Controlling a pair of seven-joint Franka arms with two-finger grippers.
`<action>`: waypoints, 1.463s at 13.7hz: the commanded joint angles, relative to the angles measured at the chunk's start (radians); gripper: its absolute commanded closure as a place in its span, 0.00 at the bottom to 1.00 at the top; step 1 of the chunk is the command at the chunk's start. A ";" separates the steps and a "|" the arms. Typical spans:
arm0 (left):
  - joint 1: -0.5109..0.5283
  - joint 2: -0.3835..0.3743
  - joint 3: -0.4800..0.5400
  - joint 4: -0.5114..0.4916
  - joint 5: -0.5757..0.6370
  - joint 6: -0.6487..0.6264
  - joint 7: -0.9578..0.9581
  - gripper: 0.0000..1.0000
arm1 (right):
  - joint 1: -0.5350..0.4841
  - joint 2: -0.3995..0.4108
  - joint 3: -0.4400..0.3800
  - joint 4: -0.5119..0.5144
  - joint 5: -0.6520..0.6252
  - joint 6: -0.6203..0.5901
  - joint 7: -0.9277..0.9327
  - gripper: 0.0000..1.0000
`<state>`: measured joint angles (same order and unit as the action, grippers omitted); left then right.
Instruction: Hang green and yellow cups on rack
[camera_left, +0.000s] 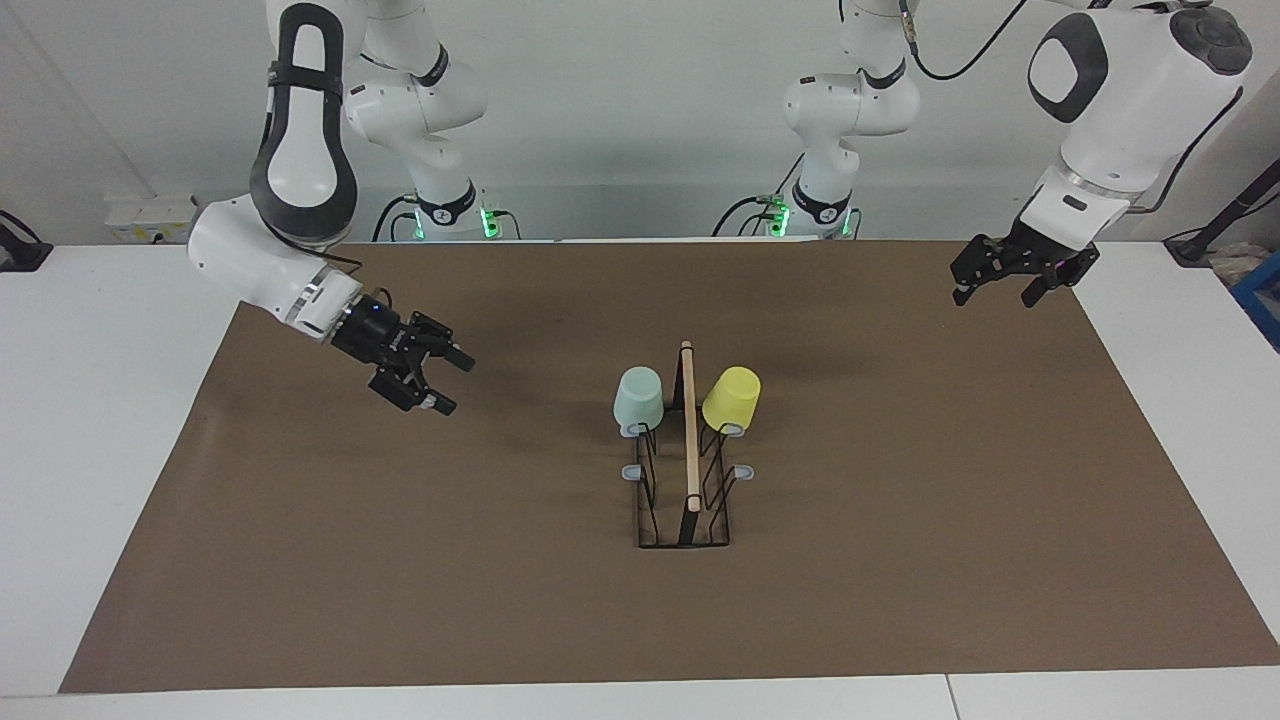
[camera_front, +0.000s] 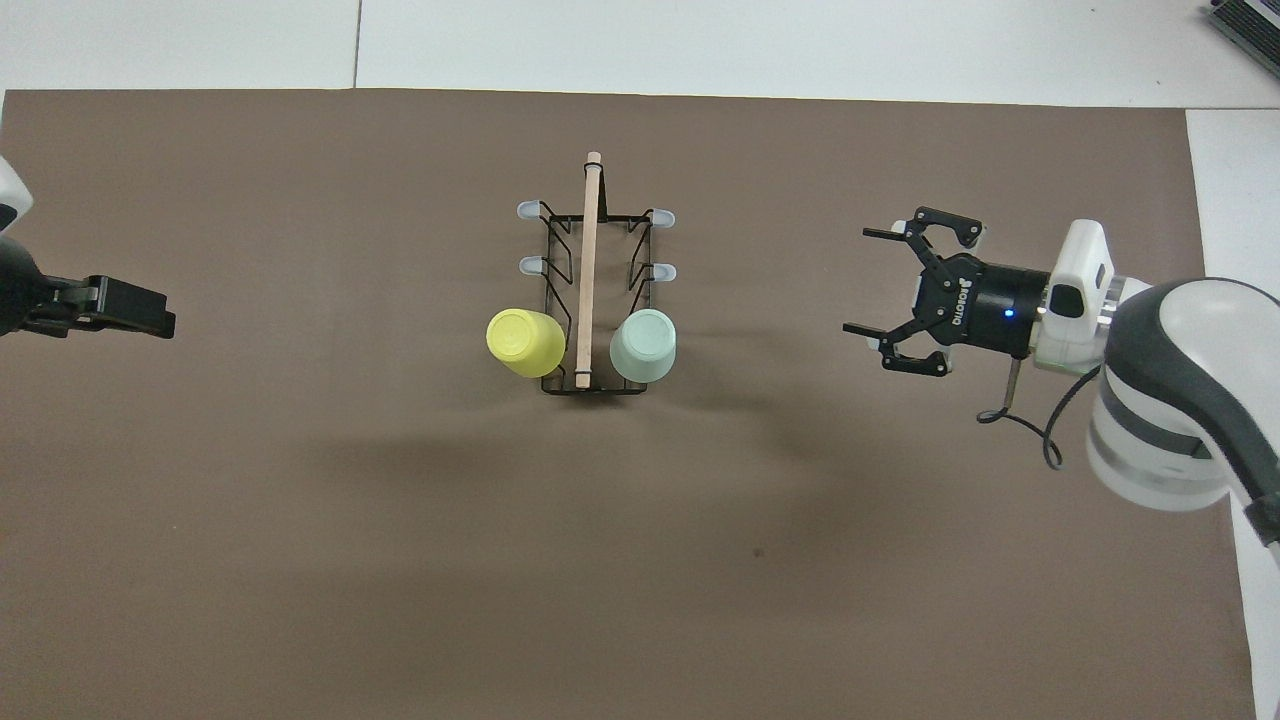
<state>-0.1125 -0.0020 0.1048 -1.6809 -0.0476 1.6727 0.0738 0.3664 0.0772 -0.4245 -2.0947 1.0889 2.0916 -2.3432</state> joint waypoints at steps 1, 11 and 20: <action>-0.003 0.000 0.003 0.006 -0.005 -0.005 -0.012 0.00 | 0.003 -0.007 -0.008 0.037 -0.232 -0.039 0.172 0.00; -0.003 0.000 0.003 0.006 -0.005 -0.005 -0.011 0.00 | 0.008 -0.005 0.003 0.226 -0.762 -0.243 1.244 0.00; -0.003 0.000 0.003 0.006 -0.005 -0.005 -0.012 0.00 | -0.090 -0.030 0.179 0.297 -0.856 -0.280 1.968 0.00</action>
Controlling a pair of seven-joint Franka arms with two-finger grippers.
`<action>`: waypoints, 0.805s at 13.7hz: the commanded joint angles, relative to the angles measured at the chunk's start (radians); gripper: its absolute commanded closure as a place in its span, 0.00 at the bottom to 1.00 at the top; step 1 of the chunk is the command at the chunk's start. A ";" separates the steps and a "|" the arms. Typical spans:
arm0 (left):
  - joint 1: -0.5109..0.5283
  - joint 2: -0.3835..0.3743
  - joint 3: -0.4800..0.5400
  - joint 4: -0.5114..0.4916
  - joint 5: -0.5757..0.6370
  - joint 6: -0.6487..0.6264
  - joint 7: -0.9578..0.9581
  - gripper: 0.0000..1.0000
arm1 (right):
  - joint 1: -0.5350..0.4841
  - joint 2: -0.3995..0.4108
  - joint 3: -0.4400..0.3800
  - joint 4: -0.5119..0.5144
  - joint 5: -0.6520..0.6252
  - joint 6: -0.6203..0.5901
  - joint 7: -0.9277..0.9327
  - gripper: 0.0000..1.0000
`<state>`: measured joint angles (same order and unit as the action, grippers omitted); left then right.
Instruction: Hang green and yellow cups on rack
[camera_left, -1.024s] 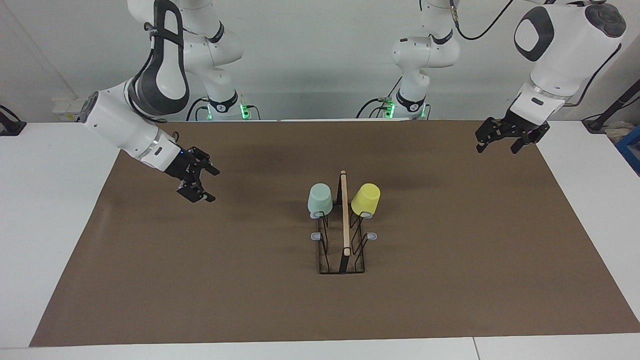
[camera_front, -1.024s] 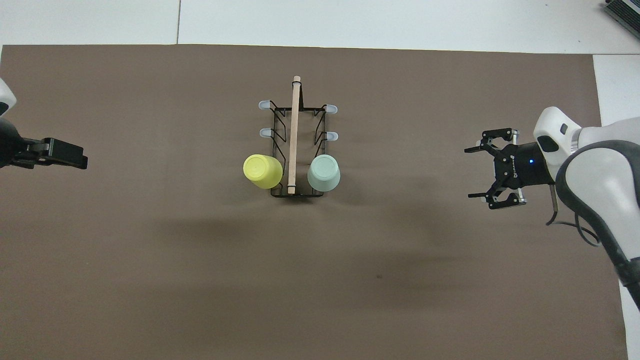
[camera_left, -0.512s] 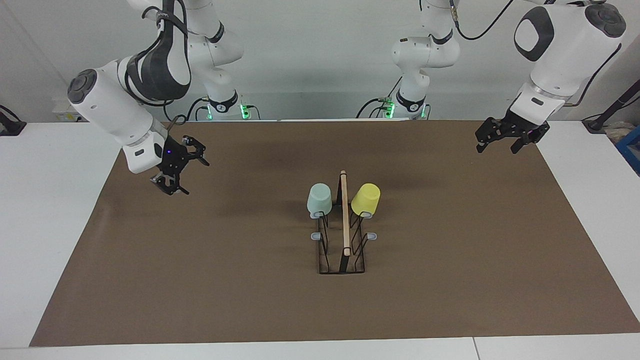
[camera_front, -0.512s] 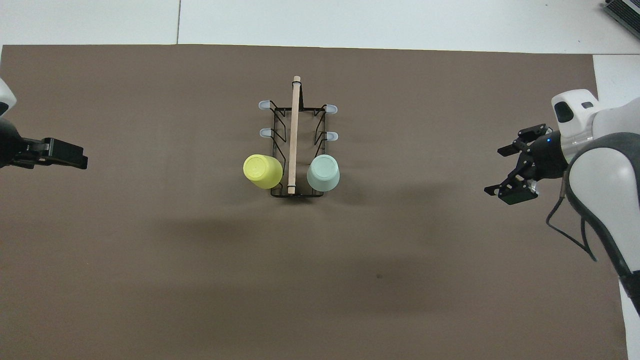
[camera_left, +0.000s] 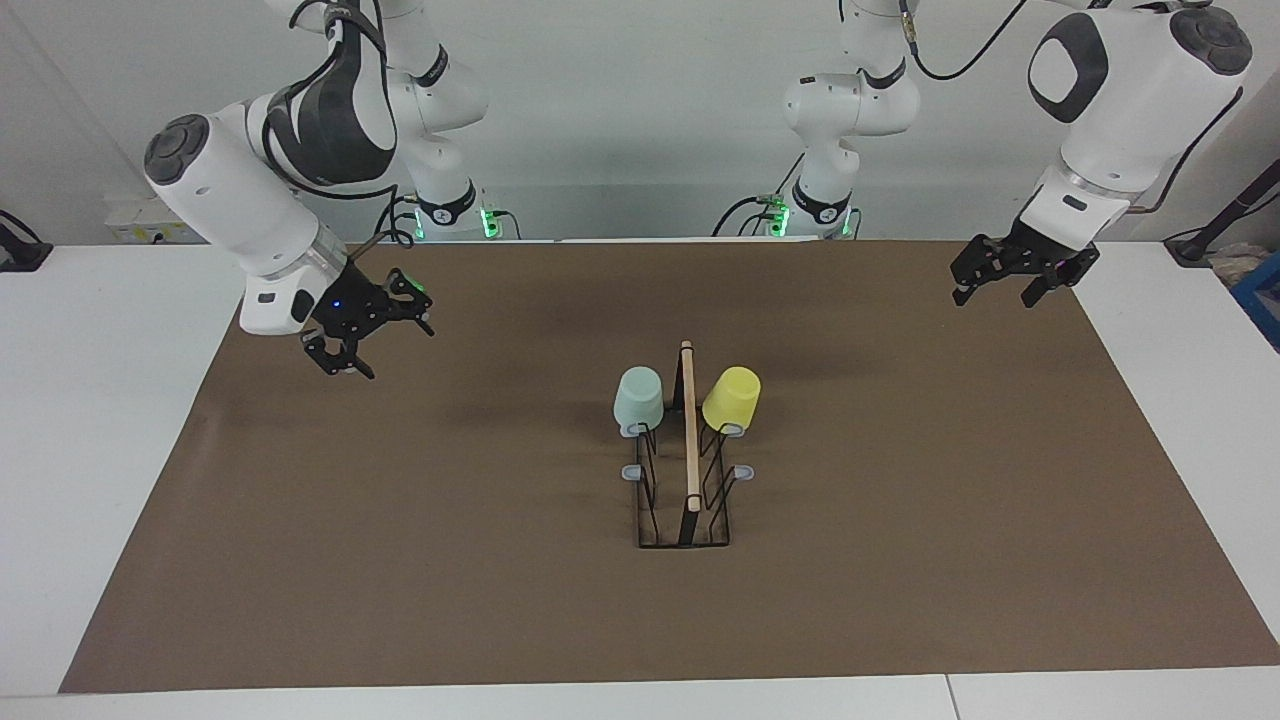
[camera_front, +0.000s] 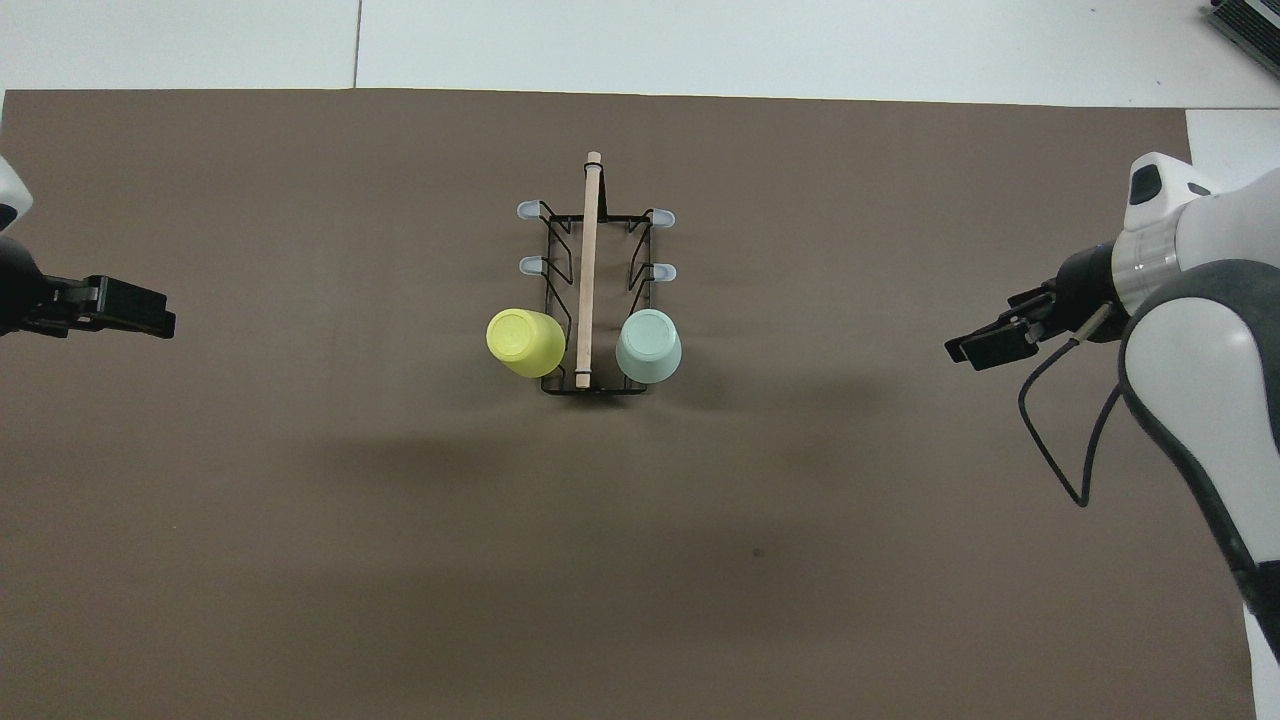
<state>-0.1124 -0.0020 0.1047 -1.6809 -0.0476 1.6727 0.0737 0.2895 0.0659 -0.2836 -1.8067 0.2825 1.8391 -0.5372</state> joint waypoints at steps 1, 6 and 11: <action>-0.003 0.000 0.003 0.006 -0.005 -0.005 -0.012 0.00 | -0.016 -0.026 0.061 0.015 -0.089 -0.041 0.259 0.00; -0.003 0.000 0.003 0.006 -0.005 -0.005 -0.012 0.00 | -0.107 -0.025 0.190 0.072 -0.155 -0.087 0.531 0.00; -0.003 0.000 0.003 0.006 -0.005 -0.005 -0.012 0.00 | -0.257 -0.025 0.323 0.070 -0.189 -0.074 0.516 0.00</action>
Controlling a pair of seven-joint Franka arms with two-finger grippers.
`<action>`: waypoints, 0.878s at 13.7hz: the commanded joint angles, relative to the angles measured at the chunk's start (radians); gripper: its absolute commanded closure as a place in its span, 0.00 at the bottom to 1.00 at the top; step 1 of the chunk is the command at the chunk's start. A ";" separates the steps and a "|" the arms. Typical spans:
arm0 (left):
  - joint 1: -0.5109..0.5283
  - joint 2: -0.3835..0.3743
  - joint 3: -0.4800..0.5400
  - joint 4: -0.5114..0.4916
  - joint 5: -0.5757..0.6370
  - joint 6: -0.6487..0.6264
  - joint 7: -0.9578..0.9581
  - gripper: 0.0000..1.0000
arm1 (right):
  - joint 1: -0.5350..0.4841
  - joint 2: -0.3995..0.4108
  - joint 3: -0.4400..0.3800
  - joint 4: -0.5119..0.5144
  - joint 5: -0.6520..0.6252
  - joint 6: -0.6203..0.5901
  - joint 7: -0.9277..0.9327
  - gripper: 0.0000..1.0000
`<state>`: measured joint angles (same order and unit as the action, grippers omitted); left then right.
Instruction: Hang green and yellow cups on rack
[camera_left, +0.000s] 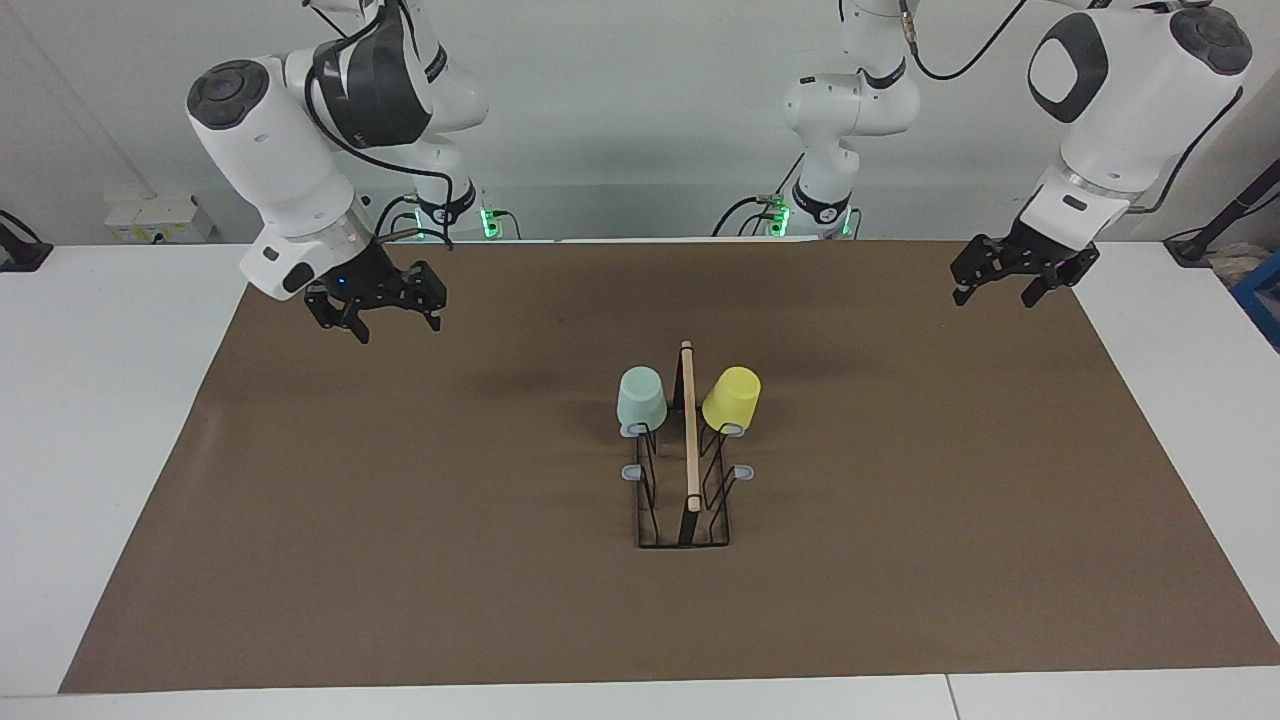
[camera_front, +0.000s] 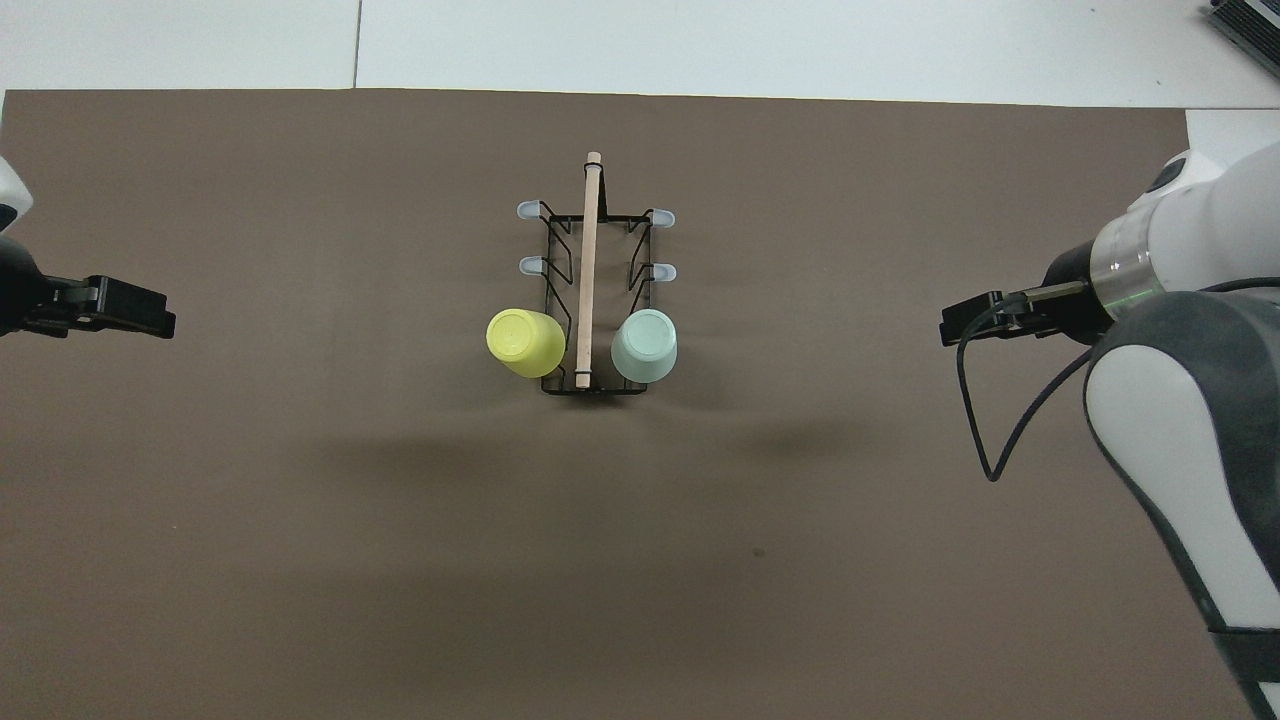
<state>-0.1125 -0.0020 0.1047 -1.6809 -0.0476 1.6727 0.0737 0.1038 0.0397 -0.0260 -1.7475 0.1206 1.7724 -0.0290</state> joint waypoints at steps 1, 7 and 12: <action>-0.003 0.000 0.003 0.006 -0.005 -0.005 -0.012 0.00 | -0.081 0.002 0.069 0.010 -0.027 -0.005 -0.009 0.00; -0.003 0.000 0.003 0.006 -0.005 -0.005 -0.012 0.00 | -0.104 0.003 0.064 0.011 -0.030 0.013 0.017 0.00; -0.003 0.000 0.003 0.006 -0.005 -0.005 -0.012 0.00 | -0.072 0.008 0.064 0.043 -0.122 -0.001 0.104 0.00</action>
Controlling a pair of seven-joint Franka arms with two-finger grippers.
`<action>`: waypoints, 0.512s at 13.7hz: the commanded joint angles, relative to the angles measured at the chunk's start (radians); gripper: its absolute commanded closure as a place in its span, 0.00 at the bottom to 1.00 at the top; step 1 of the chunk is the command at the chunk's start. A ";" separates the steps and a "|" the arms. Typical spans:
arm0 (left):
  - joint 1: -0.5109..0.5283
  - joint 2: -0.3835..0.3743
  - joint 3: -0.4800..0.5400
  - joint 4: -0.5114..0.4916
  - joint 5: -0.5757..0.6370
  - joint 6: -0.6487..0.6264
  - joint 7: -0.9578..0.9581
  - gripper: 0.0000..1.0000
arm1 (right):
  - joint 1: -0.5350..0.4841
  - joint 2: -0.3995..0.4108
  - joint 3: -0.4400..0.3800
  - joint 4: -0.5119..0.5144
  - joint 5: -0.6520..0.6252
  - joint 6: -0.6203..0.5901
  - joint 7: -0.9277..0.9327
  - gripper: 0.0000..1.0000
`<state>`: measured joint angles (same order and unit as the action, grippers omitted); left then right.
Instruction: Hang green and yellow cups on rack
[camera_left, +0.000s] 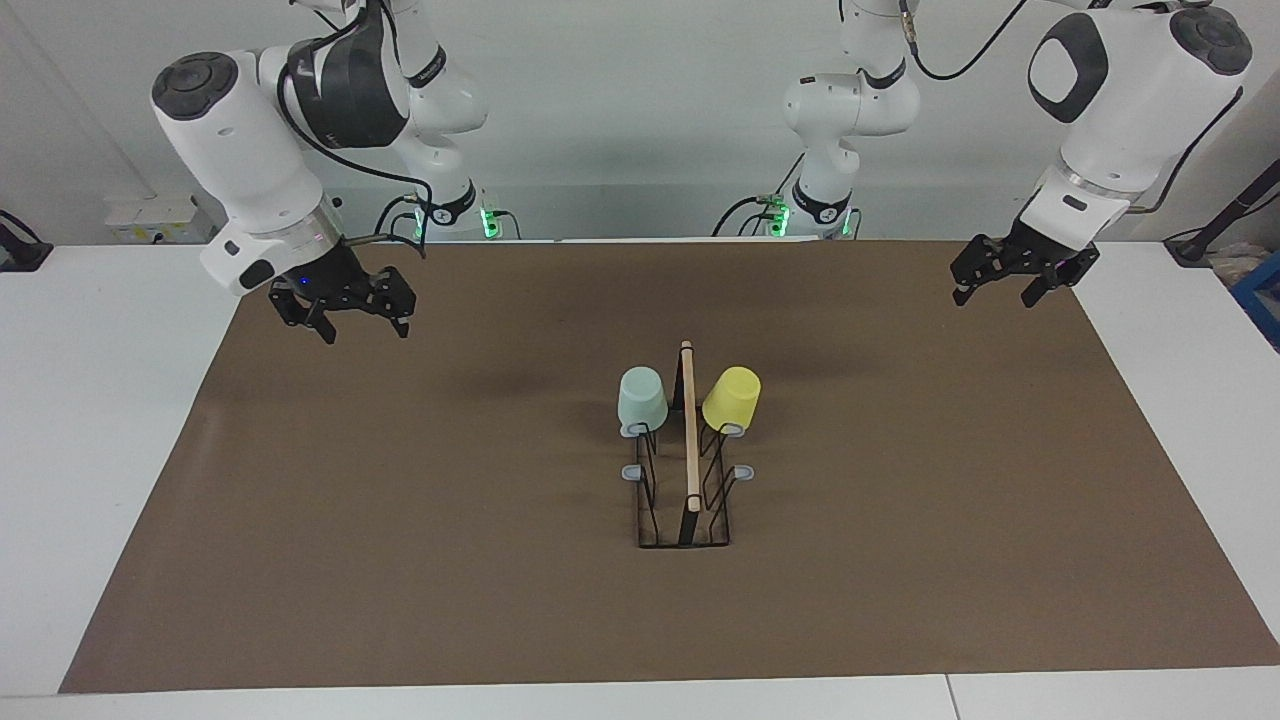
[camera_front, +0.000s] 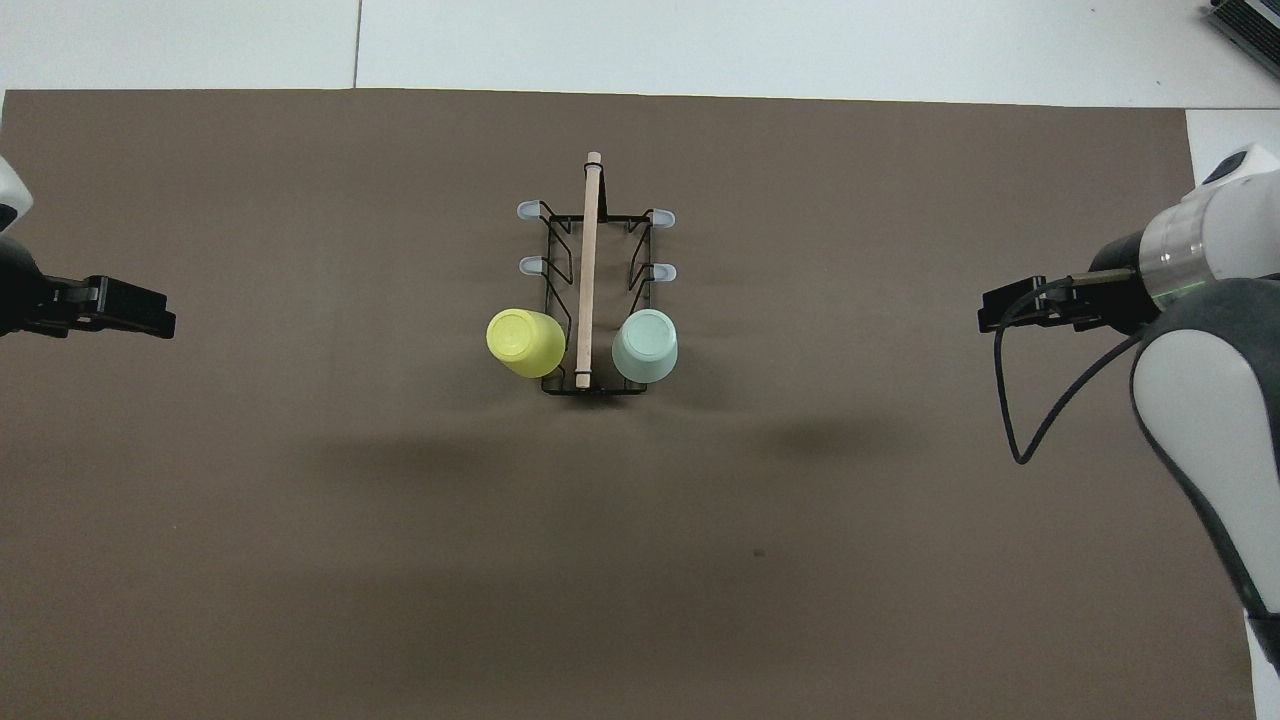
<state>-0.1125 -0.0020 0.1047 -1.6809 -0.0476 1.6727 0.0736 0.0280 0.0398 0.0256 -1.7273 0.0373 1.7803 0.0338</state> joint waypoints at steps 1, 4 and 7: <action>-0.003 0.000 0.003 0.006 -0.005 -0.005 -0.011 0.00 | 0.004 0.008 0.016 0.023 -0.039 -0.009 0.057 0.00; -0.015 0.000 0.003 0.007 -0.003 -0.001 -0.012 0.00 | 0.006 0.008 0.013 0.022 -0.039 -0.009 0.069 0.00; -0.001 0.007 0.007 0.020 -0.003 0.015 -0.006 0.00 | 0.001 0.008 0.016 0.015 -0.042 -0.013 0.152 0.00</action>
<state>-0.1139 -0.0019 0.1025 -1.6803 -0.0476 1.6765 0.0736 0.0370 0.0403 0.0324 -1.7215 0.0195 1.7780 0.1377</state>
